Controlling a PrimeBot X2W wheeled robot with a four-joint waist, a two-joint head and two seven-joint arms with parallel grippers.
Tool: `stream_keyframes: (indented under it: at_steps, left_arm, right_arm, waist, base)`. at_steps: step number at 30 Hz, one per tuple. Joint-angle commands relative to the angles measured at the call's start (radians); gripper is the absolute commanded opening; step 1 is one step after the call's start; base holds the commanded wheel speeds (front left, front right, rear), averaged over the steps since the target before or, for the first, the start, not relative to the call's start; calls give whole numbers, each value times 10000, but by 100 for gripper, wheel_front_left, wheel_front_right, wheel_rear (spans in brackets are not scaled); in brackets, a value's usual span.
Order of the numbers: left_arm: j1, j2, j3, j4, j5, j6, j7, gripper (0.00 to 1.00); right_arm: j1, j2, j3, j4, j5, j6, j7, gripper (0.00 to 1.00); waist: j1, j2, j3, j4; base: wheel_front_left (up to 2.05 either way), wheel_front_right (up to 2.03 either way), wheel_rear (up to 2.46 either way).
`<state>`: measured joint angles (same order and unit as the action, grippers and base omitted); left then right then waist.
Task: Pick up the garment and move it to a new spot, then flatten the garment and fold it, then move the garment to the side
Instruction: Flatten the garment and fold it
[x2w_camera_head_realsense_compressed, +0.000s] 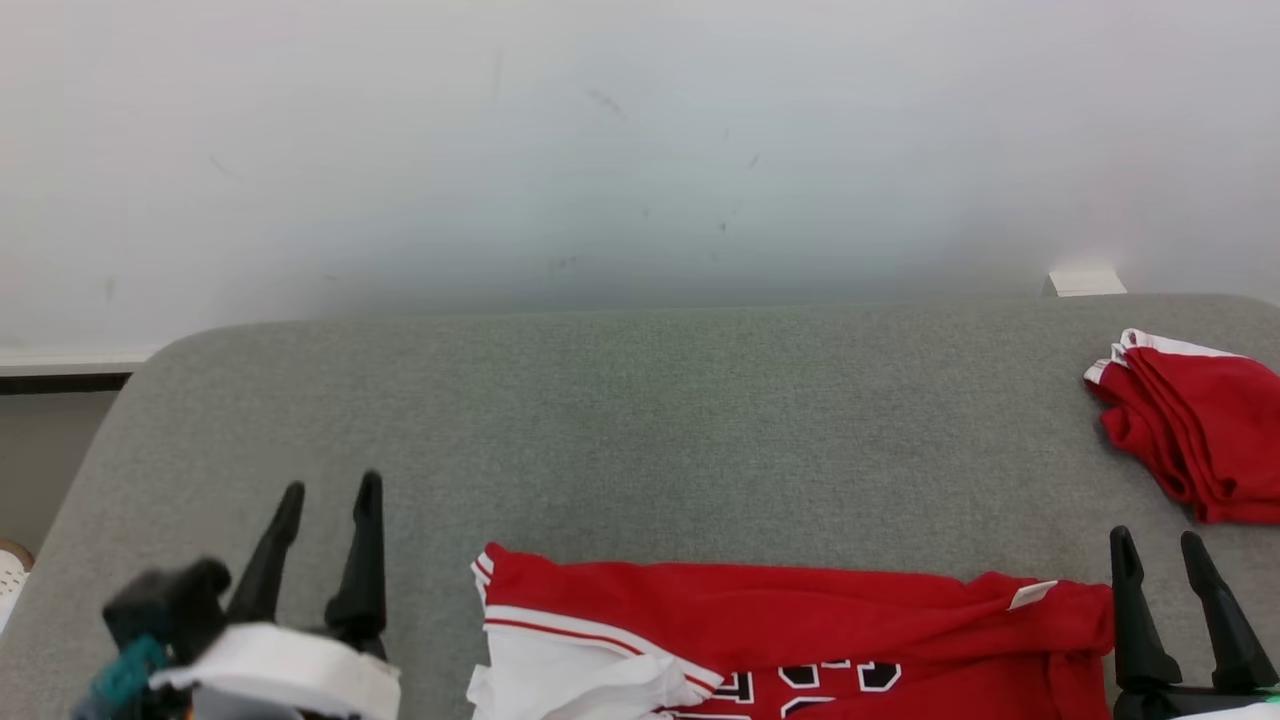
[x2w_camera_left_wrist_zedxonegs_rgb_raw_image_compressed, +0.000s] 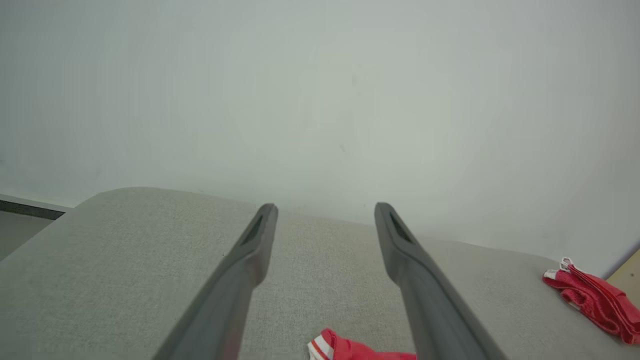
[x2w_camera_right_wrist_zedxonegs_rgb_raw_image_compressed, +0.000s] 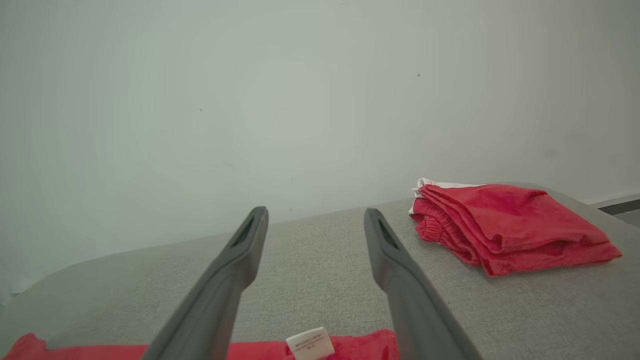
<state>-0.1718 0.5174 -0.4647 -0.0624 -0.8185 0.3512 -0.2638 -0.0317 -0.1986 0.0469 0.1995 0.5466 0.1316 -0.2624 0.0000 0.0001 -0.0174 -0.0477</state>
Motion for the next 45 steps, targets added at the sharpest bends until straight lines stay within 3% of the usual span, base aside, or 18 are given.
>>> stream_keyframes:
  at_steps: [1,8,15,25,30,45]
  left_arm:
    - [476,-331,363,-14,510,-103,2,100]
    - [1867,-2064,1543,419,2518,-1147,1,100]
    - [1990,-3108,2409,1032,3463,-2273,0,100]
    - [1784,-3669,2909,1729,4221,-3199,0,100]
    - [1679,-3836,3042,1971,4436,-3424,0,100]
    - [1581,-4092,3256,2482,4760,-3837,-1,100]
  right_arm:
    - [183,46,-106,-123,-171,-21,-24,100]
    - [556,340,-456,65,-690,-21,-23,100]
    - [336,323,-547,475,-846,-21,195,100]
    - [-397,242,-588,1601,-928,-21,1315,100]
    - [-867,373,-813,2644,-879,-21,2480,100]
    - [-1679,920,-1203,5299,-656,-21,4371,100]
  waist:
    - [0,-1,33,-41]
    - [0,-1,176,-45]
    - [0,-1,212,-45]
    - [0,-1,161,-49]
    - [0,-1,202,55]
    - [0,-1,238,412]
  base:
    - [0,0,0]
    - [0,0,0]
    - [0,0,0]
    - [0,0,0]
    - [0,0,0]
    - [0,0,0]
